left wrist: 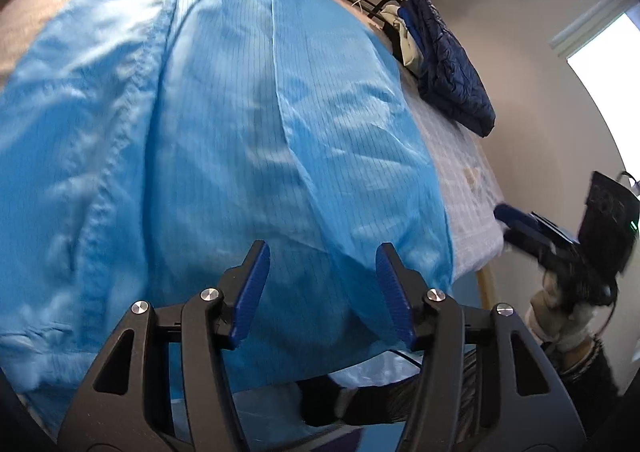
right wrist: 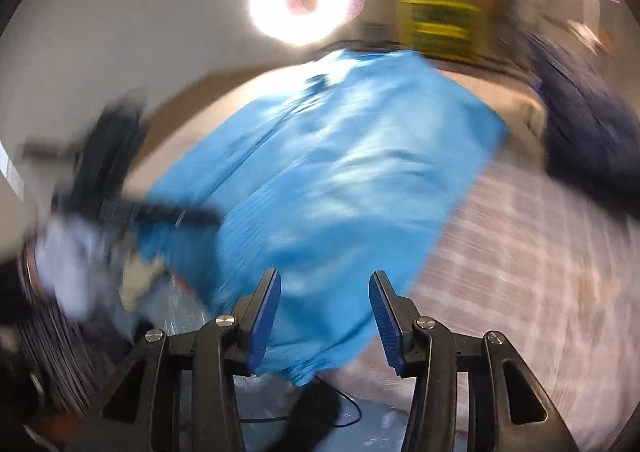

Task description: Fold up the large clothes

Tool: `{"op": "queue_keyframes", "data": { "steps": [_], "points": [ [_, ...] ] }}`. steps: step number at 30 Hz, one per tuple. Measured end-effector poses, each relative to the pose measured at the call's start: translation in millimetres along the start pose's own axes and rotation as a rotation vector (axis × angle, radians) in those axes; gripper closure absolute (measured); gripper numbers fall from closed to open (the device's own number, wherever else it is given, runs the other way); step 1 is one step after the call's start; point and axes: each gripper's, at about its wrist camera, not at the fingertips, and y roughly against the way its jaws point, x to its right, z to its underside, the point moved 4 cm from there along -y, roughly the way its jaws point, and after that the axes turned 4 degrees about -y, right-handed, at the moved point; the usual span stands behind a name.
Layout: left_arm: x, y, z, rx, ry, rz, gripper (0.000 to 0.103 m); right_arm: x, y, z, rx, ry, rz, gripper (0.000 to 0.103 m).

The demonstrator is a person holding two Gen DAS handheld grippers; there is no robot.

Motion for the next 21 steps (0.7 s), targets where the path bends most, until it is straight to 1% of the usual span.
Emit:
{"op": "queue_keyframes", "data": {
  "steps": [1,3,4,5,7,9,10,11,12,13,14,15,16,18,19,20,21],
  "points": [
    [1.2,-2.1,-0.5,-0.001,0.001,-0.001,0.047,17.9,2.5,-5.5,0.016,-0.084,0.009,0.055],
    [2.6,-5.9,1.6,-0.003,-0.036,-0.078,0.047,39.3,2.4,-10.7,0.024,-0.177,0.034,0.055],
    [2.3,-7.3,3.5,-0.011,-0.054,-0.109,0.052,46.8,1.9,-13.6,0.023,-0.206,0.042,0.055],
    [1.4,-8.9,7.9,-0.029,-0.081,-0.144,0.06,55.5,0.8,-16.6,0.023,-0.237,0.044,0.055],
    [1.6,-8.0,13.1,-0.033,-0.124,-0.178,0.064,69.5,-2.9,-25.8,0.02,-0.281,0.032,0.055],
    [2.5,-5.3,15.1,-0.035,-0.125,-0.161,0.064,80.3,-6.3,-35.8,0.025,-0.311,0.015,0.054],
    [2.9,-3.2,14.9,-0.028,-0.112,-0.137,0.064,88.8,-10.6,-46.1,0.029,-0.338,0.001,0.054],
    [3.6,0.7,14.3,-0.015,-0.09,-0.098,0.064,96.6,-16.0,-56.4,0.031,-0.355,-0.001,0.053],
    [4.3,4.1,12.3,-0.003,-0.058,-0.058,0.064,105.6,-22.2,-68.0,0.034,-0.378,0.002,0.049],
    [4.9,5.6,11.3,0.001,-0.037,-0.034,0.061,112.3,-27.4,-78.1,0.039,-0.391,0.001,0.043],
    [5.8,4.1,7.0,0.003,-0.01,-0.008,0.049,118.5,-33.2,-86.1,0.046,-0.402,0.004,0.041],
    [5.3,2.0,3.7,0.008,0.002,-0.005,0.044,125.9,-40.7,-94.8,0.056,-0.418,0.013,0.041],
    [3.2,-2.3,-0.7,0.015,0.018,-0.017,0.043,134.6,-52.8,-104.9,0.068,-0.441,0.029,0.041],
    [-0.3,-14.8,-5.2,-0.012,0.03,-0.037,0.044,146.7,-73.2,-117.0,0.066,-0.481,0.044,0.041],
    [-2.1,-21.2,-6.4,-0.022,0.034,-0.046,0.06,155.9,-88.2,-125.2,0.055,-0.5,0.063,0.042],
    [-1.8,-24.3,-7.6,-0.019,0.028,-0.058,0.089,161.1,-98.1,-130.6,0.048,-0.505,0.08,0.042],
    [-2.2,-27.4,-8.2,-0.02,0.016,-0.073,0.101,166.8,-109.5,-138.2,0.04,-0.504,0.097,0.042]
  ]
}}
